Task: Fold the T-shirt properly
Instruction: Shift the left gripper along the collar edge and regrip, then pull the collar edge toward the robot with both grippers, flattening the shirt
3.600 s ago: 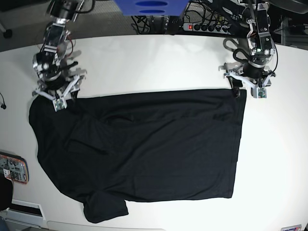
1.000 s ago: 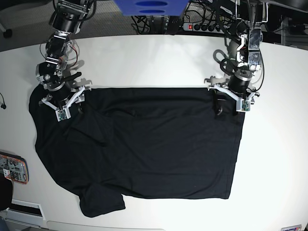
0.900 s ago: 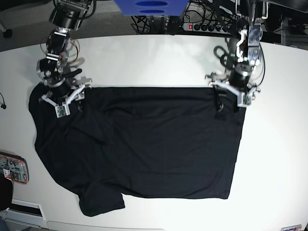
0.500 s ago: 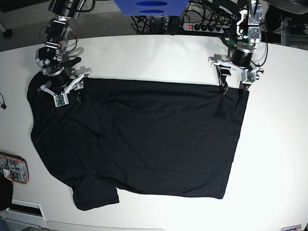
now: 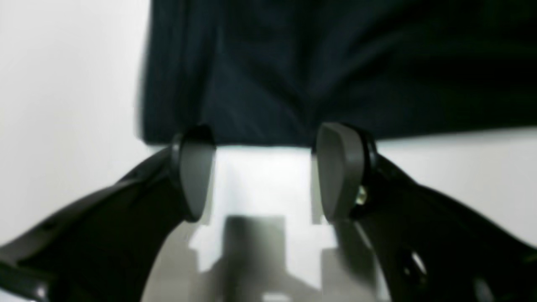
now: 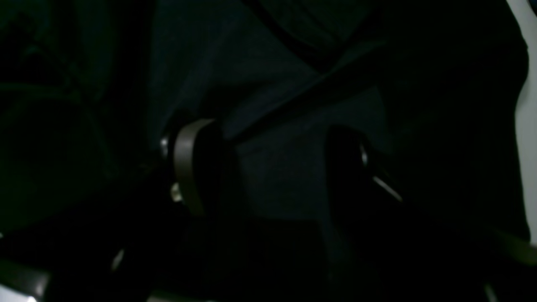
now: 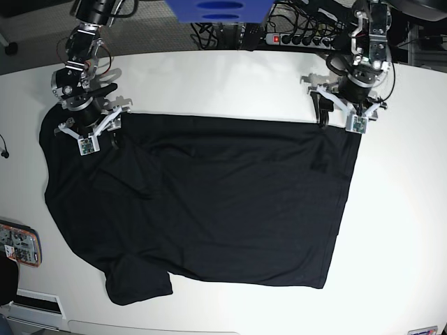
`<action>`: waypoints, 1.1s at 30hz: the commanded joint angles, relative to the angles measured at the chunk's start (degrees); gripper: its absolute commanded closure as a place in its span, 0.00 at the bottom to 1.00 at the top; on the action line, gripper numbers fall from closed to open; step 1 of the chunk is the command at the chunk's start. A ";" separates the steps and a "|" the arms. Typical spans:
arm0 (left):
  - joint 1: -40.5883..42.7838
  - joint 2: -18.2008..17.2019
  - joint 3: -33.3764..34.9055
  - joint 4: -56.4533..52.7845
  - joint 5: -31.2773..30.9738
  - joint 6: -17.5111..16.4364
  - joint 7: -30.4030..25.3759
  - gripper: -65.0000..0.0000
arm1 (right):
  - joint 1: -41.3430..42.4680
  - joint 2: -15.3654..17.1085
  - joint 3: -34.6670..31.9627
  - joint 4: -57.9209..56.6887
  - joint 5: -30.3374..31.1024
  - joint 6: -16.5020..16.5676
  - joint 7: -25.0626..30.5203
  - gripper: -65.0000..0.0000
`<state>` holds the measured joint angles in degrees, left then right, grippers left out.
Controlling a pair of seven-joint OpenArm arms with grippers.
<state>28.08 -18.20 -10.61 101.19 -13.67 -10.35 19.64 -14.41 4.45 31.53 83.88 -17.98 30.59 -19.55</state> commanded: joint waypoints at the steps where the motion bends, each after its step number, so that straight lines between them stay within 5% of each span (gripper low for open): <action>1: -2.98 -0.75 -0.77 3.38 -0.09 0.20 0.71 0.41 | -1.98 -0.01 -0.10 -1.37 -7.39 1.54 -10.65 0.40; 9: -16.43 -1.10 0.37 -0.31 0.18 -0.07 20.85 0.41 | -1.98 -0.01 -0.19 -1.37 -7.39 1.54 -10.47 0.40; 22: -16.25 -1.19 5.82 -13.49 5.19 -0.07 21.46 0.41 | -2.07 -0.01 -0.19 -1.37 -7.39 1.54 -10.56 0.40; 33: -6.58 -0.92 2.48 -7.52 4.84 -0.07 18.21 0.41 | -4.35 -0.01 -0.10 -1.37 -7.39 1.54 -10.56 0.40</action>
<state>19.97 -18.72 -7.90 94.15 -11.64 -10.90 30.87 -16.67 4.43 31.55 83.96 -16.67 30.37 -17.47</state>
